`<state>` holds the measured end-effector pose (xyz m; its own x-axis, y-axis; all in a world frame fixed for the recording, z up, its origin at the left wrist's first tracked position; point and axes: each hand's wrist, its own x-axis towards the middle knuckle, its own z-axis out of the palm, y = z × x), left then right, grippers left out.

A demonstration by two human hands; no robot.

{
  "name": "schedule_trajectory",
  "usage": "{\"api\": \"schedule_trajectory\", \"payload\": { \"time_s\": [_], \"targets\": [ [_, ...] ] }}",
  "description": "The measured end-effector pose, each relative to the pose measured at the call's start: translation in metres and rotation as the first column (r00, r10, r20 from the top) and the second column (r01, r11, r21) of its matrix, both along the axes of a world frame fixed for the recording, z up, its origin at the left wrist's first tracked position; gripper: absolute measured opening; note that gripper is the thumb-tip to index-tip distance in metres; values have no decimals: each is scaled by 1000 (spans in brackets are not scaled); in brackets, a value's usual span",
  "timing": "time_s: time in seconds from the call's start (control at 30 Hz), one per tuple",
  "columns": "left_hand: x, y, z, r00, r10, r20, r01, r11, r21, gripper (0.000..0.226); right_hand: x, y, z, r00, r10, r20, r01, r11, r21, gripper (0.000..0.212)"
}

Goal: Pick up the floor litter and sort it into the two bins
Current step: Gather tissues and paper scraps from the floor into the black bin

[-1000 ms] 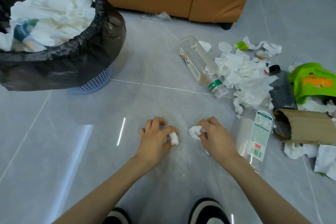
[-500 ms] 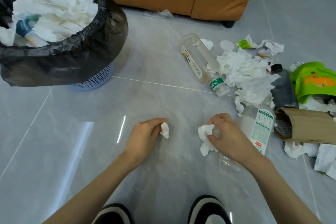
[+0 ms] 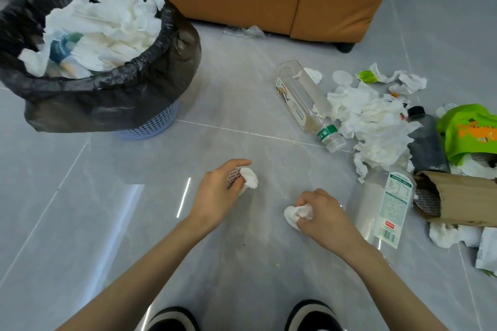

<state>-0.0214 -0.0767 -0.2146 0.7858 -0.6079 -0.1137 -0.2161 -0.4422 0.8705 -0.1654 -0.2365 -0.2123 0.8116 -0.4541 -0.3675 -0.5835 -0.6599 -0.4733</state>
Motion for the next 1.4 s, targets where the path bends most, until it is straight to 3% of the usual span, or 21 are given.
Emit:
{"api": "schedule_trajectory", "payload": {
  "time_s": [0.17, 0.3, 0.43, 0.53, 0.67, 0.8, 0.93, 1.03, 1.23, 1.4],
  "targets": [
    [31, 1, 48, 995, 68, 74, -59, 992, -115, 32, 52, 1, 51, 953, -81, 291, 51, 993, 108, 13],
    [66, 11, 107, 960, 135, 246, -86, 976, -199, 28, 119, 15, 106, 871, -36, 490, -45, 987, 152, 9],
    [100, 28, 152, 928, 189, 322, -112, 964, -242, 27, 179, 32, 153, 814, 11, 581, -136, 976, 171, 9],
    [131, 43, 180, 890, 258, 377, -172, 954, -247, 29, 224, 50, 186, 809, 29, 588, -202, 952, 231, 10],
    [172, 61, 200, 848, 352, 397, -293, 934, -203, 34, 276, 75, 212, 808, 137, 573, -284, 943, 175, 12],
    [206, 70, 202, 876, 386, 290, -377, 922, -89, 44, 306, 86, 218, 863, 117, 491, -284, 916, 282, 27],
    [215, 72, 209, 914, 293, 279, -317, 947, 44, 63, 304, 77, 222, 895, 126, 428, -282, 904, 322, 46],
    [216, 66, 218, 921, 231, 315, -271, 959, 89, 71, 290, 59, 227, 897, 121, 425, -264, 919, 295, 43],
    [199, 19, 240, 929, 133, 344, -146, 989, 11, 57, 254, 7, 230, 920, -67, 386, -91, 922, 376, 28],
    [179, -45, 242, 939, -22, 344, 12, 999, 32, 51, 206, -50, 225, 913, -237, 331, 102, 921, 377, 26]
  ]
}}
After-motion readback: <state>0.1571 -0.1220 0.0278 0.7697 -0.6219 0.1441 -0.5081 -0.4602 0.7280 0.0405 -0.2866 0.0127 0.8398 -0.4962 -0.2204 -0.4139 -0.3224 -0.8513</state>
